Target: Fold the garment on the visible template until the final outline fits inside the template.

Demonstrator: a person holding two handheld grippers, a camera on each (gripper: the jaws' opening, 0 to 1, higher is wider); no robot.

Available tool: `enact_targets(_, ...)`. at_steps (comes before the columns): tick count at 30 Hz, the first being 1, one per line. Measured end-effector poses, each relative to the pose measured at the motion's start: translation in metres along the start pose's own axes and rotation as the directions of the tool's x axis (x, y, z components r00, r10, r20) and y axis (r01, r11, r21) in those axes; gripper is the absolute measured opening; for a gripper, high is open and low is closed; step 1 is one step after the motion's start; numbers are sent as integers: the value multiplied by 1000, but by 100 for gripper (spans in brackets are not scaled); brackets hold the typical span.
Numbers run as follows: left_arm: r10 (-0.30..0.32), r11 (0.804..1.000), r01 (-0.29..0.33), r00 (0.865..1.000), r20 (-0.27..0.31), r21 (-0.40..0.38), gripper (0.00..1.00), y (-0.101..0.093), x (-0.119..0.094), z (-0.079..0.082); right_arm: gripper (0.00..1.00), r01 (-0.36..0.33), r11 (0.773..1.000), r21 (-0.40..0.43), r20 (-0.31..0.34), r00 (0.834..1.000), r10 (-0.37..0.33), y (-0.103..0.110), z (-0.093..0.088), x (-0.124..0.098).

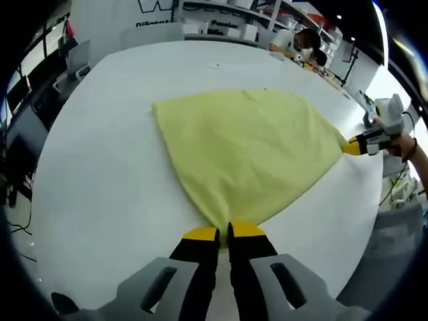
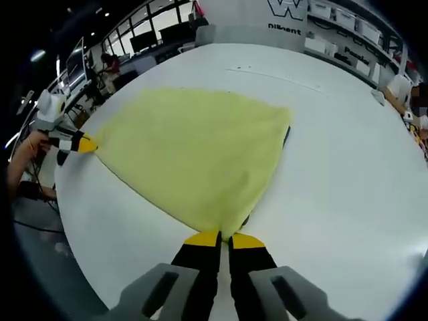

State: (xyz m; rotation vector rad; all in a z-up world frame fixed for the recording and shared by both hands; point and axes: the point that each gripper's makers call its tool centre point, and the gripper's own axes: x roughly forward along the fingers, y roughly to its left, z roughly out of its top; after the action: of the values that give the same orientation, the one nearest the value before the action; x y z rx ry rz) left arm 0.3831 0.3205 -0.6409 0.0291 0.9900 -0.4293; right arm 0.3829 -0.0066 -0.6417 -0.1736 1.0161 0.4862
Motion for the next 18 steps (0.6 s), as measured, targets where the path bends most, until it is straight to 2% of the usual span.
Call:
enact_targets(9, 11, 1000, -10, 1000, -17, 15, 7, 1, -5, -5, 0, -7, 1000, 7, -10, 1000, 7, 7, -12, -5)
enact_targets(18, 24, 999, -23, 1000, -9, 34, 7, -6, -11, -12, 0, 2, 1000, 6, -14, 1000, -2, 12, -20, -9)
